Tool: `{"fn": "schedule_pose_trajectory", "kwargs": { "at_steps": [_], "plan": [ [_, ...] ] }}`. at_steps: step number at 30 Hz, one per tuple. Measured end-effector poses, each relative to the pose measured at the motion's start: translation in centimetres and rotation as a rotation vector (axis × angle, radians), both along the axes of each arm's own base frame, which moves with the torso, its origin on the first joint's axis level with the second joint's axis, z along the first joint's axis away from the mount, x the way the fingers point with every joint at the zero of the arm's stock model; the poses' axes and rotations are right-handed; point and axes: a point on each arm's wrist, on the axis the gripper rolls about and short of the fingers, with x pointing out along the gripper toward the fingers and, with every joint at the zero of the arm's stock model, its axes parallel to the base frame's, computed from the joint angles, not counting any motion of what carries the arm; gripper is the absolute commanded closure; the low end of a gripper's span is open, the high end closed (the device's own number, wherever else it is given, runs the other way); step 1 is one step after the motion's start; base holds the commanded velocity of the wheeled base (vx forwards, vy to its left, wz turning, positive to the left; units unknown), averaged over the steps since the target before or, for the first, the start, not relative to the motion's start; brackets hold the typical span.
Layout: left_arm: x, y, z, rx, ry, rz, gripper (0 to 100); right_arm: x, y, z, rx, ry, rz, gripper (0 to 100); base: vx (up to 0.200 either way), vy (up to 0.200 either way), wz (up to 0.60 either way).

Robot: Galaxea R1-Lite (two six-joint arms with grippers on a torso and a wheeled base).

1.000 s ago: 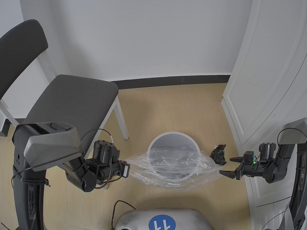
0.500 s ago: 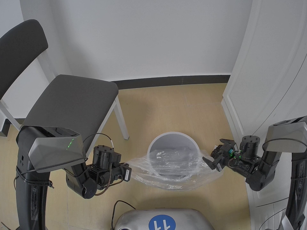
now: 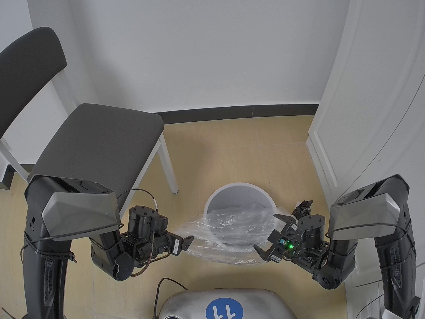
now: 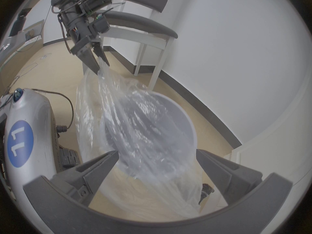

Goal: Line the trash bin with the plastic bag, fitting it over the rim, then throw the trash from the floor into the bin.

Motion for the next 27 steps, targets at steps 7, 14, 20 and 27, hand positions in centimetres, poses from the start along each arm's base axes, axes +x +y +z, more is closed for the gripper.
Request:
{"fn": "schedule_pose_trajectory", "kwargs": {
  "at_steps": [7, 14, 20, 27],
  "plan": [
    [0.0, 0.1, -0.1, 0.004, 0.003, 0.001, 0, 0.1, 0.1, -0.7, -0.005, 0.014, 0.003, 0, 0.0, 0.0, 0.0],
    [-0.1, 0.1, -0.2, 0.006, 0.006, 0.001, 0, 1.4, 0.6, -1.0, 0.019, -0.017, -0.011, 0, 0.0, 0.0, 0.0],
    [-0.1, 0.1, -0.3, 0.007, 0.008, 0.001, 0, 1.6, 0.7, -1.6, 0.023, -0.01, -0.008, 100, 0.0, 0.0, 0.0],
    [-0.2, 0.1, -0.3, 0.009, 0.01, 0.0, 0, 1.9, 0.7, -1.1, 0.079, -0.005, -0.028, 100, 0.0, 0.0, 0.0]
  ]
}}
